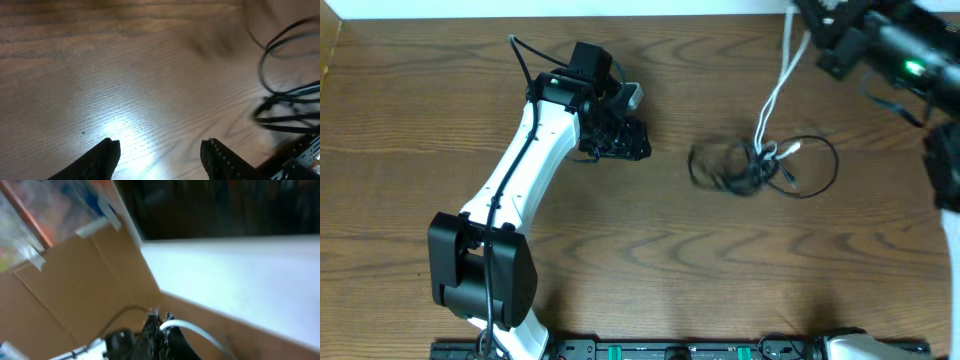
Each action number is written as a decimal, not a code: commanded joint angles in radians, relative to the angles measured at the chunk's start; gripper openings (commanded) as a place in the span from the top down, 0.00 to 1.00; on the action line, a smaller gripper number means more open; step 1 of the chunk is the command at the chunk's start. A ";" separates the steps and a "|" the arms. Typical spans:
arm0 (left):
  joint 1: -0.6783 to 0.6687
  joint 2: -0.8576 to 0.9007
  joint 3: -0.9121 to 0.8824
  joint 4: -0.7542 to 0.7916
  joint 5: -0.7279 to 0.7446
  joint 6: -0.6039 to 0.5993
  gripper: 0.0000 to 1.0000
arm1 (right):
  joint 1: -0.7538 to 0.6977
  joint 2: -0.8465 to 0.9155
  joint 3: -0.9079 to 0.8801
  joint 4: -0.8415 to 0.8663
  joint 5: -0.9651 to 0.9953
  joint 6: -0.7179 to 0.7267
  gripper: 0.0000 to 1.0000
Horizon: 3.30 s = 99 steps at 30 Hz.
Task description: Untangle cables
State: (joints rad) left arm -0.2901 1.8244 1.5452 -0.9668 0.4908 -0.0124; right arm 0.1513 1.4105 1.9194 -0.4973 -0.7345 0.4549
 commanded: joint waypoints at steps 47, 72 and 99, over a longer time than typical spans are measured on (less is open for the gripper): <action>-0.041 -0.001 -0.028 0.231 0.127 -0.139 0.43 | -0.126 0.163 -0.002 -0.011 -0.242 0.145 0.99; -0.246 -0.001 -0.184 0.681 -0.282 -0.716 0.47 | -0.171 0.163 -0.002 -0.016 -0.302 0.158 0.99; -0.267 0.091 -0.219 0.873 -0.283 -0.772 0.50 | -0.171 0.163 -0.002 -0.016 -0.308 0.157 0.99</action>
State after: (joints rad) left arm -0.5571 1.9144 1.3289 -0.1020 0.2043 -0.8104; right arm -0.0166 1.5902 1.9091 -0.5133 -1.0256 0.5999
